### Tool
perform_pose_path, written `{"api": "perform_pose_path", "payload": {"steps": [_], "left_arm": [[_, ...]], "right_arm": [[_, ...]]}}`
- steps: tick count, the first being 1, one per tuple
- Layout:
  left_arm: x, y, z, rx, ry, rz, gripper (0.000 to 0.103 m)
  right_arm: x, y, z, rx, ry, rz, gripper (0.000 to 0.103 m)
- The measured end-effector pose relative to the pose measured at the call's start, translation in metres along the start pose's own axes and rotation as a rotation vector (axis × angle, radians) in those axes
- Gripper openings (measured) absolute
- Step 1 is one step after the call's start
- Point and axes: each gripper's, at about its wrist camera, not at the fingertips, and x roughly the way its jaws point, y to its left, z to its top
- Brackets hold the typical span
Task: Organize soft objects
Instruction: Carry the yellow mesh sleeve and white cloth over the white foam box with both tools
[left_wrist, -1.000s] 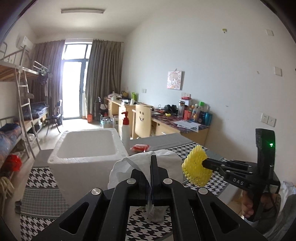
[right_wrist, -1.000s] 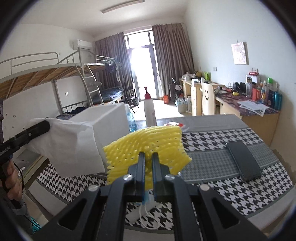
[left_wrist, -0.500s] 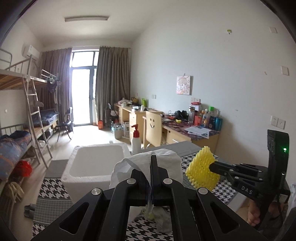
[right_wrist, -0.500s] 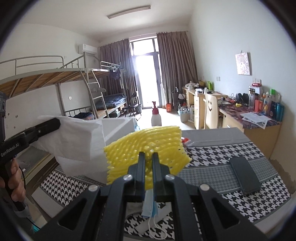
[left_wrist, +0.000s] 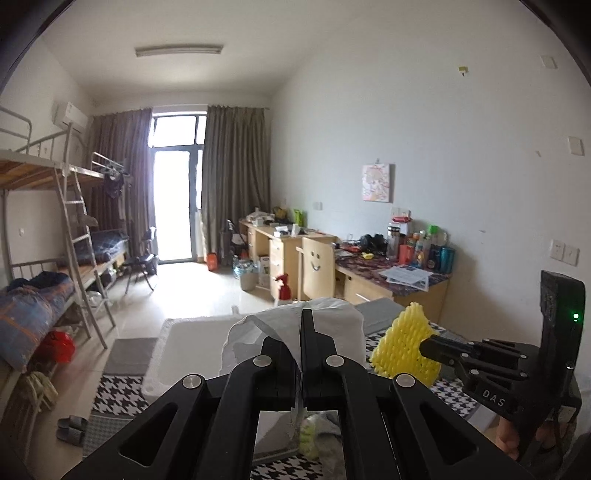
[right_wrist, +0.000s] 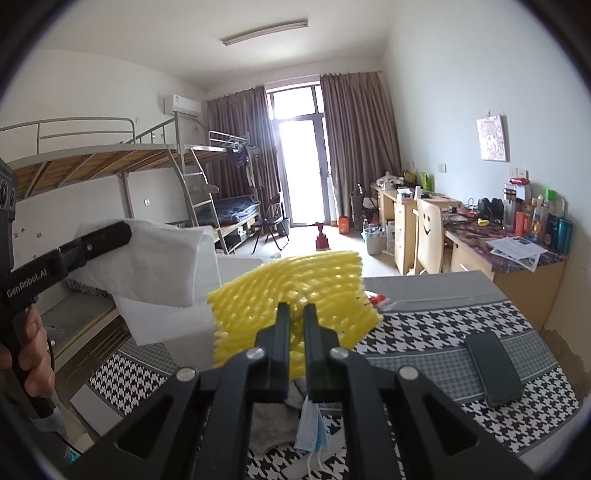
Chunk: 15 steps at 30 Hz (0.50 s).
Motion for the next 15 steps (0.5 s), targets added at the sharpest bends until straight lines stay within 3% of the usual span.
{"api": "perform_pose_path", "payload": {"steps": [15], "left_arm": [[0.005, 0.014, 0.024, 0.017, -0.029, 0.085, 0.001]], "right_arm": [[0.005, 0.010, 0.020, -0.028, -0.033, 0.040, 0.009]]}}
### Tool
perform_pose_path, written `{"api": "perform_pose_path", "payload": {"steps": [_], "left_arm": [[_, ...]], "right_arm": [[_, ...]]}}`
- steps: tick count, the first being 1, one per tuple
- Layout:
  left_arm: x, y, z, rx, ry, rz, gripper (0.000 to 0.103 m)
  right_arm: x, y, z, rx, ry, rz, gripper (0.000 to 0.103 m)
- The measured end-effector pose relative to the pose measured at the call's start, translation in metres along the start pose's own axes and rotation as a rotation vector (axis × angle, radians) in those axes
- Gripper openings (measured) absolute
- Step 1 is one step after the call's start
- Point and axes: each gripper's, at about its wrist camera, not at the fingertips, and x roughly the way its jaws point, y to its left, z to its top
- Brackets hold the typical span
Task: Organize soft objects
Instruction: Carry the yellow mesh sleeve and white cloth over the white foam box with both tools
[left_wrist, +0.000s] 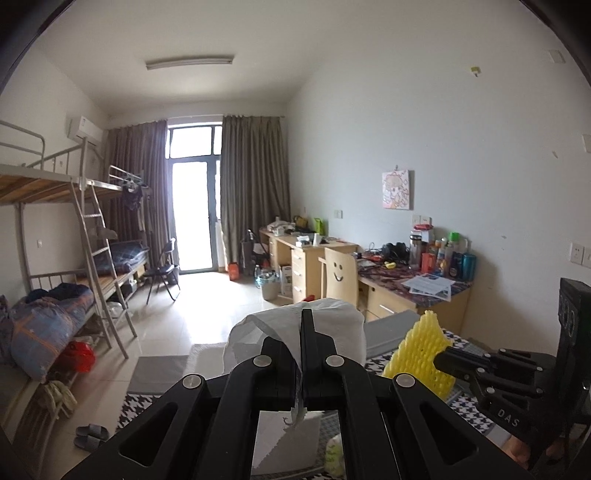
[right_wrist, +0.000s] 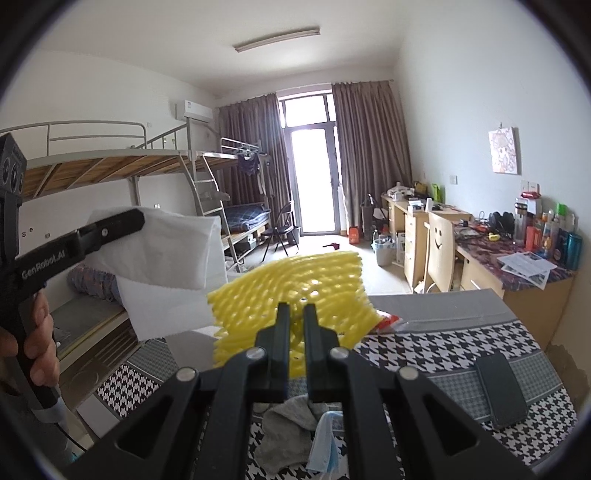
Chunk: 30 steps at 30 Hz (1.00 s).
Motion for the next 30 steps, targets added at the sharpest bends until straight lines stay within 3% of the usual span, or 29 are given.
{"api": "perform_pose_path", "payload": {"steps": [11, 30], "left_arm": [[0.020, 0.018, 0.006, 0.002, 0.009, 0.079, 0.001], [0.077, 0.037, -0.011, -0.027, 0.140, 0.146, 0.001]], "right_arm": [[0.014, 0.007, 0.015, -0.027, -0.007, 0.040, 0.009], [0.046, 0.010, 0.021, -0.036, 0.036, 0.067, 0.009]]}}
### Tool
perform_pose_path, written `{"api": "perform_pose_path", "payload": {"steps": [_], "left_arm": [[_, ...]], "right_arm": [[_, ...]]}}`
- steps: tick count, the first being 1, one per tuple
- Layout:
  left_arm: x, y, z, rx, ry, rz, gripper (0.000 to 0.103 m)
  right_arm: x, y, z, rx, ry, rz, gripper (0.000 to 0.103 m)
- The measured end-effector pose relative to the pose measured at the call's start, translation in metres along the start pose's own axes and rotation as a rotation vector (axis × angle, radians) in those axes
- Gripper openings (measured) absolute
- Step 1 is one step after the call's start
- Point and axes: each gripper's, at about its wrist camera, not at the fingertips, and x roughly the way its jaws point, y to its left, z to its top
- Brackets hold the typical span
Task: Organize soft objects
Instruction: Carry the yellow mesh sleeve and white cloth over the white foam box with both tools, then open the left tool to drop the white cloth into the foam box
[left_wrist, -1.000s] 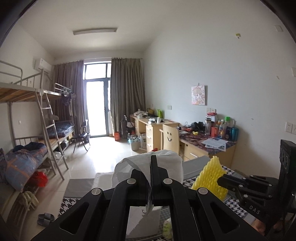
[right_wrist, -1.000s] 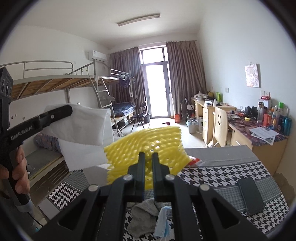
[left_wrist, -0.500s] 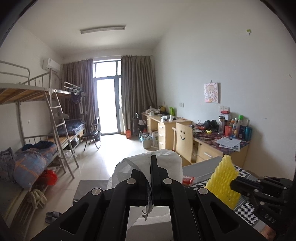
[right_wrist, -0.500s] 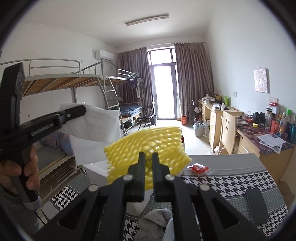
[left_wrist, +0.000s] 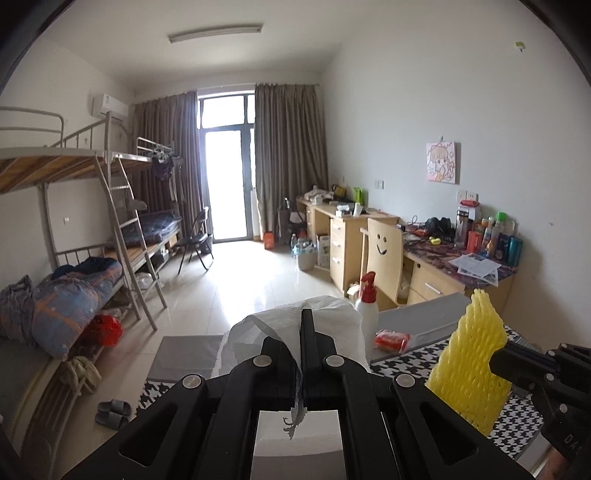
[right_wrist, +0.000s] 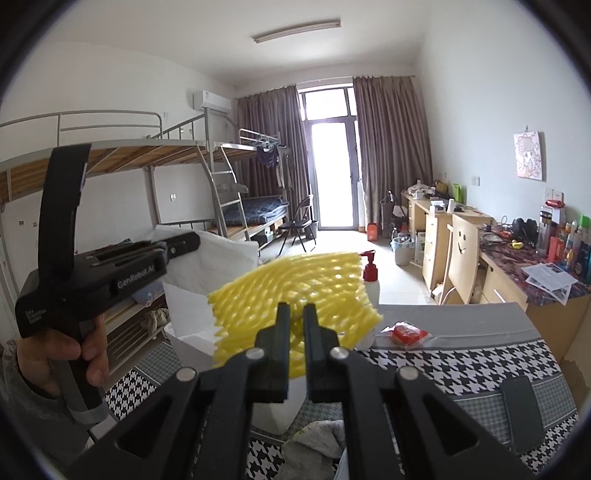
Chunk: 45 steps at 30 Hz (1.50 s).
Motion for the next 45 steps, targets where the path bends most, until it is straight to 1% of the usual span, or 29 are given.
{"api": "perform_pose_path", "payload": {"steps": [7, 12, 23, 25, 26, 27, 28, 29, 30, 31, 33, 36, 37, 41, 45], "left_arm": [[0.019, 0.001, -0.005, 0.005, 0.042, 0.013, 0.001], [0.029, 0.004, -0.009, -0.003, 0.076, 0.011, 0.001], [0.053, 0.008, -0.021, 0.004, 0.172, 0.037, 0.003], [0.057, 0.009, -0.024, 0.009, 0.197, 0.038, 0.009], [0.059, 0.010, -0.025, 0.011, 0.208, 0.039, 0.021], [0.060, 0.011, -0.026, 0.009, 0.220, 0.042, 0.037], [0.060, 0.012, -0.027, 0.003, 0.224, 0.046, 0.044], [0.059, 0.013, -0.028, 0.003, 0.221, 0.048, 0.055], [0.058, 0.013, -0.028, 0.006, 0.216, 0.050, 0.064], [0.055, 0.013, -0.028, 0.008, 0.211, 0.052, 0.068], [0.054, 0.012, -0.029, 0.013, 0.210, 0.051, 0.080], [0.051, 0.013, -0.030, 0.016, 0.200, 0.053, 0.090], [0.050, 0.013, -0.030, 0.016, 0.199, 0.055, 0.092], [0.045, 0.015, -0.031, 0.015, 0.188, 0.054, 0.097], [0.040, 0.019, -0.031, 0.007, 0.176, 0.053, 0.097]], "right_arm": [[0.006, 0.003, 0.003, -0.010, 0.006, 0.010, 0.009], [0.010, 0.001, 0.004, -0.007, 0.013, 0.000, 0.009], [0.023, 0.005, 0.006, -0.006, 0.044, -0.001, 0.009], [0.024, 0.005, 0.005, -0.008, 0.047, 0.001, 0.009], [0.025, 0.006, 0.006, -0.010, 0.049, 0.001, 0.009], [0.026, 0.006, 0.006, -0.011, 0.050, 0.001, 0.009], [0.027, 0.006, 0.006, -0.010, 0.053, 0.001, 0.009], [0.028, 0.005, 0.006, -0.010, 0.055, -0.001, 0.009], [0.029, 0.005, 0.005, -0.010, 0.056, -0.002, 0.009], [0.029, 0.004, 0.005, -0.007, 0.057, -0.004, 0.009], [0.031, 0.002, 0.005, -0.004, 0.058, -0.007, 0.009], [0.034, 0.003, 0.006, -0.005, 0.062, -0.008, 0.009], [0.035, 0.004, 0.006, -0.006, 0.063, -0.008, 0.009], [0.037, 0.007, 0.007, -0.009, 0.065, -0.007, 0.009], [0.039, 0.010, 0.009, -0.015, 0.065, -0.002, 0.009]]}}
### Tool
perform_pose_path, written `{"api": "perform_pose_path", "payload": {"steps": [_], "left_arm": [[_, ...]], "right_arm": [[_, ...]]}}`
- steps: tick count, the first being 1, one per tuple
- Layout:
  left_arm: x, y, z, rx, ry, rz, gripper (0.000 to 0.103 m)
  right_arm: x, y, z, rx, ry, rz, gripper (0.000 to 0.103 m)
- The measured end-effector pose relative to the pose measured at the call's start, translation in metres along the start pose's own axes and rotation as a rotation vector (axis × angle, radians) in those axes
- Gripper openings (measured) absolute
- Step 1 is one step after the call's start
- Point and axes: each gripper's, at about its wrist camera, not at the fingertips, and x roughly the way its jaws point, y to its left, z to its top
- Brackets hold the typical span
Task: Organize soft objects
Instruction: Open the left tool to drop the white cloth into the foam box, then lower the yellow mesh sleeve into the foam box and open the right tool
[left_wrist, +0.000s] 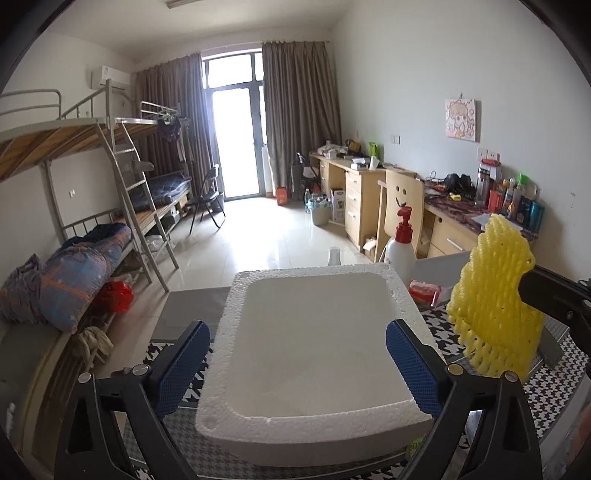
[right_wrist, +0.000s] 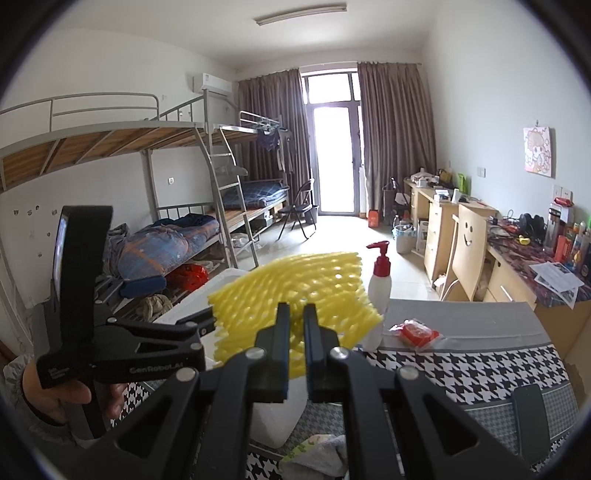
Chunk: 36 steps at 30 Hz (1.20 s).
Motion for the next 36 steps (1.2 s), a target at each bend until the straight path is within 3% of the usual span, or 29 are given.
{"api": "perform_pose_path", "payload": {"steps": [18, 28, 36], "left_arm": [[-0.030, 0.032, -0.009, -0.064, -0.111, 0.087, 0.100], [-0.039, 0.046, -0.021, -0.098, -0.139, 0.139, 0.100], [-0.039, 0.056, -0.033, -0.133, -0.111, 0.115, 0.100]], "right_arm": [[0.015, 0.014, 0.003, -0.025, 0.008, 0.041, 0.009], [0.026, 0.022, 0.003, -0.032, 0.028, 0.070, 0.009], [0.040, 0.033, 0.002, -0.034, 0.063, 0.088, 0.009]]}}
